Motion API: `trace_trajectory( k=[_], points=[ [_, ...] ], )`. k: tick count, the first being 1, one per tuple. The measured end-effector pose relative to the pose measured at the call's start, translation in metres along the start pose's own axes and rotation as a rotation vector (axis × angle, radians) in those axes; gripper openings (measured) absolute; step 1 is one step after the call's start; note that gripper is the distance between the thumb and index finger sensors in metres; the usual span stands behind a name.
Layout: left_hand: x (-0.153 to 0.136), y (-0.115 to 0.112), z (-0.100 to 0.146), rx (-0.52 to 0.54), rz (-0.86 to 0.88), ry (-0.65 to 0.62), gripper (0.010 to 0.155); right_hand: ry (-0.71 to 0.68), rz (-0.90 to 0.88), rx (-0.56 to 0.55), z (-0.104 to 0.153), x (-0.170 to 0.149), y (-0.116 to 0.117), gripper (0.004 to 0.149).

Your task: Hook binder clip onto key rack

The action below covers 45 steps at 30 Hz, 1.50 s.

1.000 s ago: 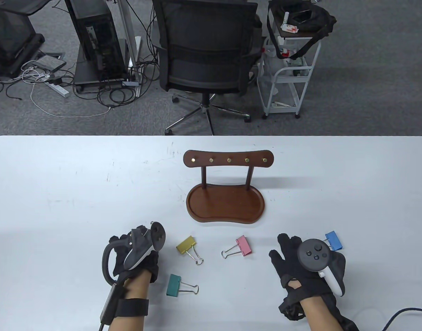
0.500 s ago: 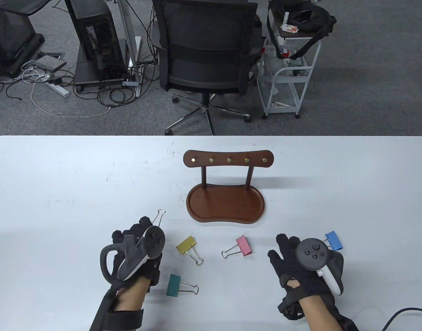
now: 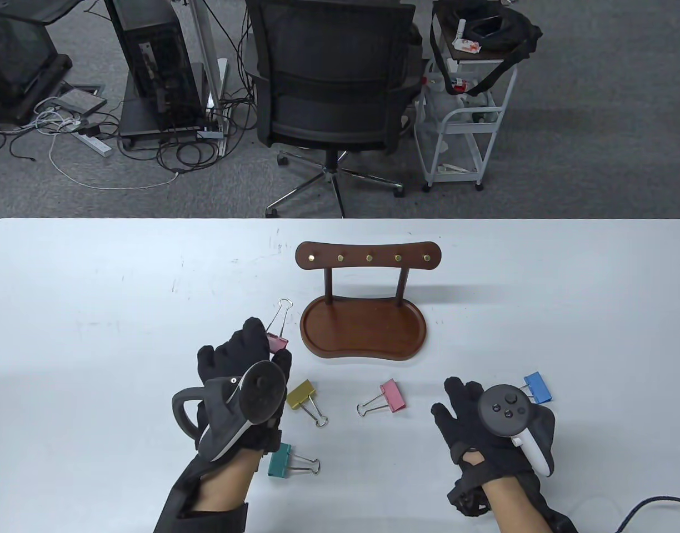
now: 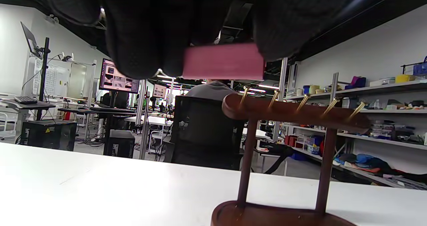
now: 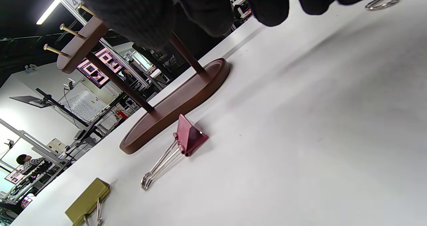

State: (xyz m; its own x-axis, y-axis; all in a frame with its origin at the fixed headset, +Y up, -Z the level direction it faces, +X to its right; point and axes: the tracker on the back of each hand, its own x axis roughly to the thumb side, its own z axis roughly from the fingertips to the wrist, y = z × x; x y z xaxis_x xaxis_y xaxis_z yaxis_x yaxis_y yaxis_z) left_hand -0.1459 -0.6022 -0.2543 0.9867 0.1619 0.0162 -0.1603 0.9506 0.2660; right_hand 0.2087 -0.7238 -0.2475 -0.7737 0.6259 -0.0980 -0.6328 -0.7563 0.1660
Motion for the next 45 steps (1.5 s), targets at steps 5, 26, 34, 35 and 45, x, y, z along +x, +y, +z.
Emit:
trace_trajectory(
  k=[5, 26, 34, 35, 45],
  points=[
    [0.018, 0.005, -0.014, 0.01, 0.016, 0.016, 0.077, 0.0, -0.009, -0.002, 0.0, -0.001, 0.0, 0.072],
    [0.049, -0.023, -0.061, -0.045, 0.0, 0.124, 0.077, -0.009, -0.006, 0.001, 0.0, 0.0, 0.001, 0.072],
    [0.044, -0.036, -0.071, -0.059, -0.013, 0.166, 0.079, -0.011, 0.0, 0.003, -0.001, 0.0, 0.002, 0.072],
    [0.043, -0.037, -0.072, -0.058, -0.013, 0.165, 0.079, -0.01, -0.001, 0.004, -0.001, 0.0, 0.002, 0.072],
    [0.04, -0.043, -0.079, -0.058, 0.001, 0.17, 0.079, -0.011, -0.002, 0.004, -0.001, 0.0, 0.002, 0.072]
  ],
)
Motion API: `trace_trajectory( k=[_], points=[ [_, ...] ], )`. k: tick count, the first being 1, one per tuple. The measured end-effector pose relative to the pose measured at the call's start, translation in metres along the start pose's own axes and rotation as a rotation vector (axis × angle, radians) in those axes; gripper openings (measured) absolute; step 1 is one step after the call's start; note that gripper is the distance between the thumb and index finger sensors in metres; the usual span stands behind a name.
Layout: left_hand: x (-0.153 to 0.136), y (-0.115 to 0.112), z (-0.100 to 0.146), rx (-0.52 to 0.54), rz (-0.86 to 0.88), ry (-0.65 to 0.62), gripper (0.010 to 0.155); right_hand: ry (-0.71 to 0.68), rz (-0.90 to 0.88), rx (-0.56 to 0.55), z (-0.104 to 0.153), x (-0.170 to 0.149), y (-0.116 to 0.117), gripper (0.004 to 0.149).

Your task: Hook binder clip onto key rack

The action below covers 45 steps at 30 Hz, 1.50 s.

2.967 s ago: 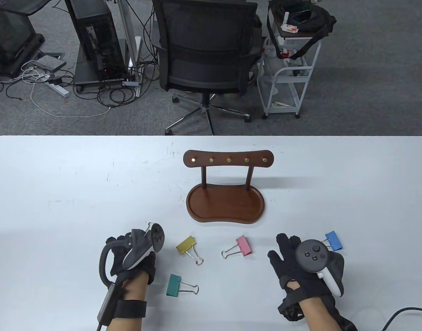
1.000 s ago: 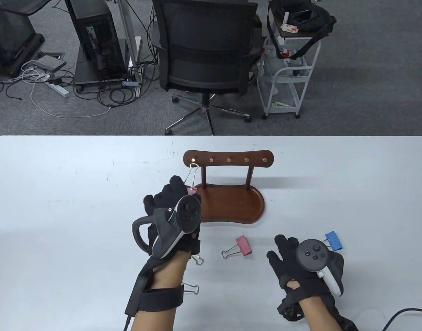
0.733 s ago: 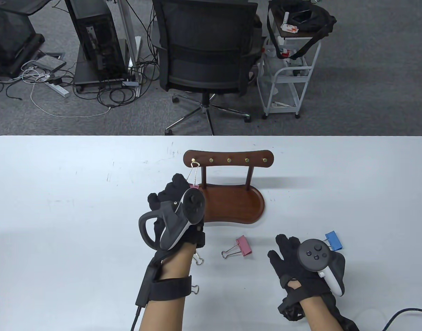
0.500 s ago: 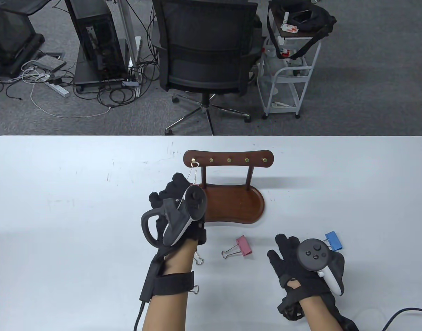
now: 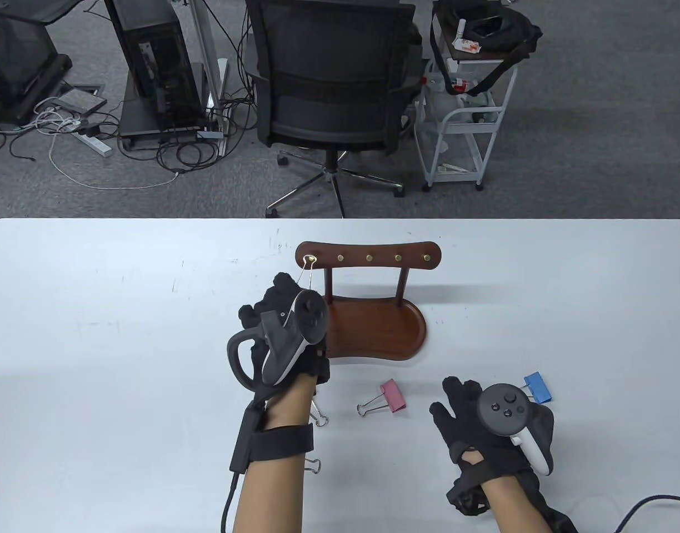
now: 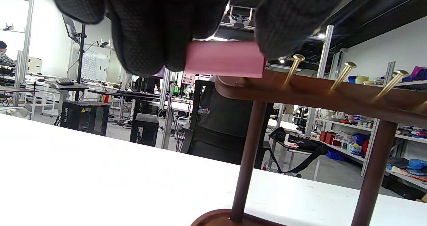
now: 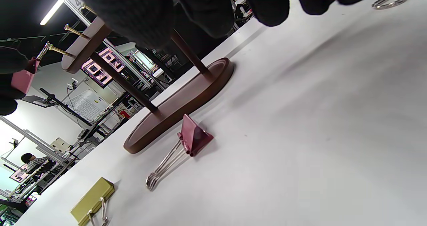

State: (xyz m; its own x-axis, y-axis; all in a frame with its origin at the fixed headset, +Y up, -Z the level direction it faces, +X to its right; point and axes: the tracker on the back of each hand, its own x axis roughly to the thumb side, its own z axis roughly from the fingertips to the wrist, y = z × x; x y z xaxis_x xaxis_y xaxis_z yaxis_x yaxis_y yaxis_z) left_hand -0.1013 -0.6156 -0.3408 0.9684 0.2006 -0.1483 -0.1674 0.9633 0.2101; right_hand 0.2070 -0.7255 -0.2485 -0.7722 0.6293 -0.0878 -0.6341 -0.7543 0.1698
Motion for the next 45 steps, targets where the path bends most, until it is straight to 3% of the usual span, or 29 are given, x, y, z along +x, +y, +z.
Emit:
trace_trajectory(
  k=[8, 28, 45],
  points=[
    [0.001, -0.007, -0.004, -0.006, 0.021, 0.004, 0.08, 0.001, -0.004, -0.001, 0.0, -0.001, 0.0, 0.072],
    [0.01, -0.049, -0.022, -0.059, -0.039, 0.021, 0.084, 0.003, -0.012, 0.013, 0.0, -0.001, 0.001, 0.072],
    [0.009, -0.048, -0.022, -0.077, -0.033, 0.0, 0.082, -0.001, -0.011, 0.02, 0.0, 0.0, 0.003, 0.072]
  ],
)
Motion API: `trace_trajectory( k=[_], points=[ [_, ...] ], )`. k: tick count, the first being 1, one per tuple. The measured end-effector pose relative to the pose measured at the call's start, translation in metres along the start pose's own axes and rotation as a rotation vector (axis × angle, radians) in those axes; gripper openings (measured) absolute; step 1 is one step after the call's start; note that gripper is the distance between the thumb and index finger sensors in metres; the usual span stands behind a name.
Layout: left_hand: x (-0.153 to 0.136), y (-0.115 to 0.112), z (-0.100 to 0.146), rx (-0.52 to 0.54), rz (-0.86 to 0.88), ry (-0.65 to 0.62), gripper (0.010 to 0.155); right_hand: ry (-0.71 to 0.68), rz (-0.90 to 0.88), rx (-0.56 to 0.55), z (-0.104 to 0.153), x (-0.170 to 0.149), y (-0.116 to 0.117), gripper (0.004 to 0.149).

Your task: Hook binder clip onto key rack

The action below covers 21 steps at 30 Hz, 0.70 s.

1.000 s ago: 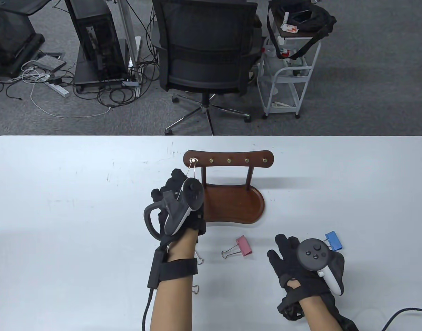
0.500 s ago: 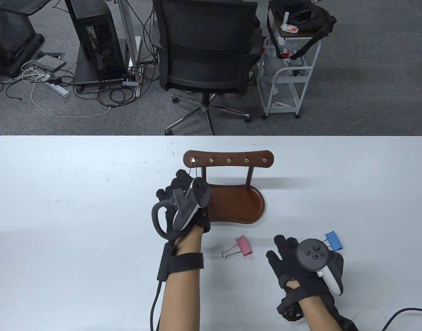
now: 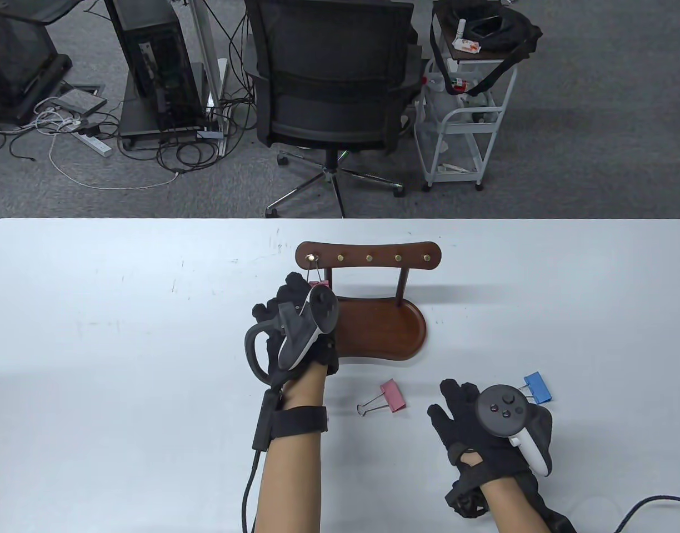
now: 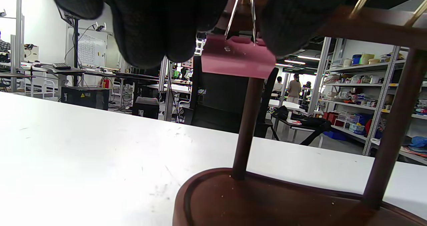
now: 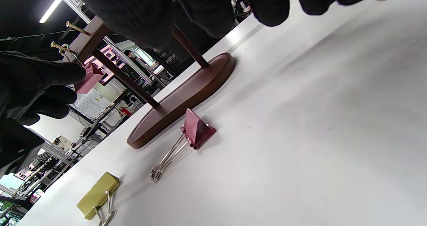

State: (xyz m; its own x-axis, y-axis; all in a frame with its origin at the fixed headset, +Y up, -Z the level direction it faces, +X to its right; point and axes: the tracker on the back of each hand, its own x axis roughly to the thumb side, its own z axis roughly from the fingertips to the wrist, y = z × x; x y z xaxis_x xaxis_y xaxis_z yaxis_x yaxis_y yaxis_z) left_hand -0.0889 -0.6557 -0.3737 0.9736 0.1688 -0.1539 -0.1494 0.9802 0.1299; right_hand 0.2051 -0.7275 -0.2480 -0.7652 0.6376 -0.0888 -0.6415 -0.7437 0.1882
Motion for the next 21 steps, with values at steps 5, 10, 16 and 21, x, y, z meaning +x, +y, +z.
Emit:
trace_trajectory(
  k=[5, 10, 16, 21],
  points=[
    [-0.002, 0.01, 0.005, 0.006, 0.012, -0.034, 0.081, -0.001, 0.001, 0.0, 0.0, 0.0, 0.0, 0.072],
    [-0.006, 0.025, 0.011, 0.005, 0.033, -0.076, 0.079, -0.002, -0.001, 0.001, 0.0, 0.0, 0.0, 0.072],
    [-0.016, 0.043, 0.023, 0.02, 0.033, -0.127, 0.079, -0.001, 0.0, 0.001, 0.001, 0.0, 0.001, 0.072],
    [-0.024, 0.05, 0.035, 0.017, 0.025, -0.175, 0.079, 0.0, 0.0, 0.002, 0.001, 0.0, 0.001, 0.072]
  ],
)
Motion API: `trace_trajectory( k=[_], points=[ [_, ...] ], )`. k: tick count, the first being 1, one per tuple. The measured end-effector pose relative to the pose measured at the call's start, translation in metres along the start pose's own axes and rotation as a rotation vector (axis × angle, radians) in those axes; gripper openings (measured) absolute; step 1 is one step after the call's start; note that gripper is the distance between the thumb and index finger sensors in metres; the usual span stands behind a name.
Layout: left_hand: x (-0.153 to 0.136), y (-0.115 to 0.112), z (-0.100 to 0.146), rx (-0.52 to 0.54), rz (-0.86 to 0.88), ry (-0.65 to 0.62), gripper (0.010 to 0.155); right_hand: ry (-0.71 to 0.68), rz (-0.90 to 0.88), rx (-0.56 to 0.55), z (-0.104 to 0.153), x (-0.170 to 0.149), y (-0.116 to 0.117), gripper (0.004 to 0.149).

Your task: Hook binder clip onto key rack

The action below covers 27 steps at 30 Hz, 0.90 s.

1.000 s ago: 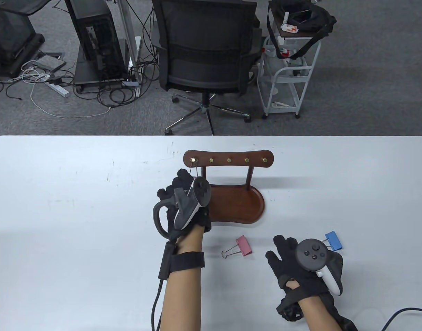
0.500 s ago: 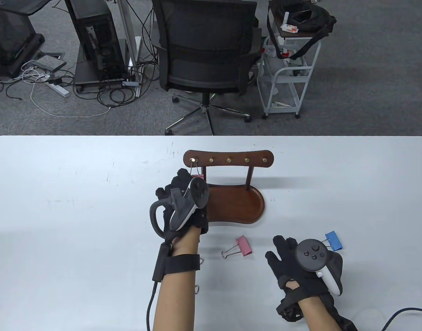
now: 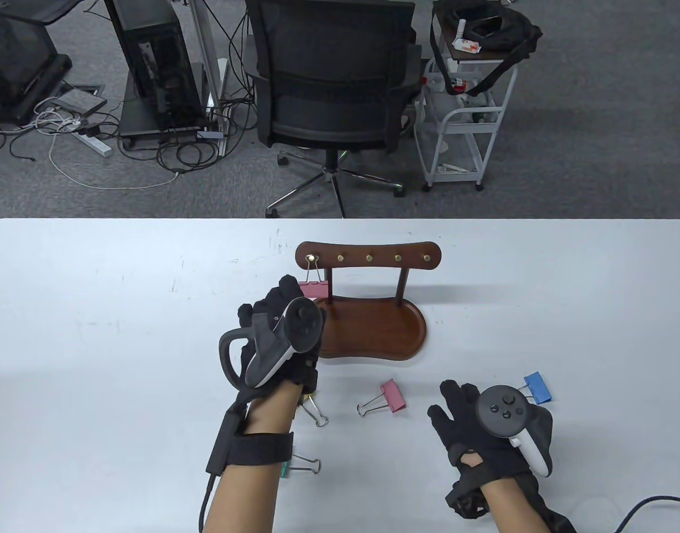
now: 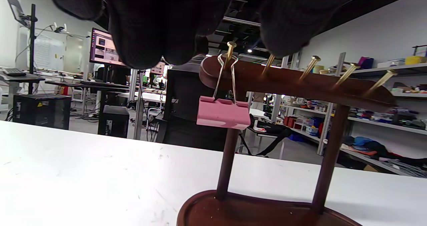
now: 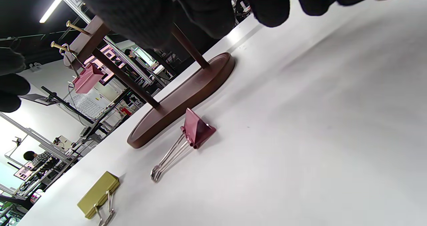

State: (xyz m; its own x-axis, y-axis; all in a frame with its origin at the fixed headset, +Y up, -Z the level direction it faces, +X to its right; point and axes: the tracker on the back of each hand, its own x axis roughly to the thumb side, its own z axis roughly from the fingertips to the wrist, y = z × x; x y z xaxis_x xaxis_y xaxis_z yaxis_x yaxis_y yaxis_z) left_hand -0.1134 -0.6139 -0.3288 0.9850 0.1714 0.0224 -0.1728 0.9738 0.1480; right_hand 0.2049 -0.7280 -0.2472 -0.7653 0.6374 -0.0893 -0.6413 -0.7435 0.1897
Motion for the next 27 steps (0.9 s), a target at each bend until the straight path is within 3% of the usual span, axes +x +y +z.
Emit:
trace_trajectory(
  k=[11, 27],
  points=[
    [-0.017, -0.013, 0.03, -0.069, -0.046, -0.091, 0.079, 0.01, -0.001, 0.006, 0.0, -0.001, 0.0, 0.072],
    [-0.047, -0.079, 0.047, -0.246, -0.038, -0.237, 0.078, 0.01, 0.006, 0.021, -0.001, -0.001, 0.001, 0.072]
  ],
)
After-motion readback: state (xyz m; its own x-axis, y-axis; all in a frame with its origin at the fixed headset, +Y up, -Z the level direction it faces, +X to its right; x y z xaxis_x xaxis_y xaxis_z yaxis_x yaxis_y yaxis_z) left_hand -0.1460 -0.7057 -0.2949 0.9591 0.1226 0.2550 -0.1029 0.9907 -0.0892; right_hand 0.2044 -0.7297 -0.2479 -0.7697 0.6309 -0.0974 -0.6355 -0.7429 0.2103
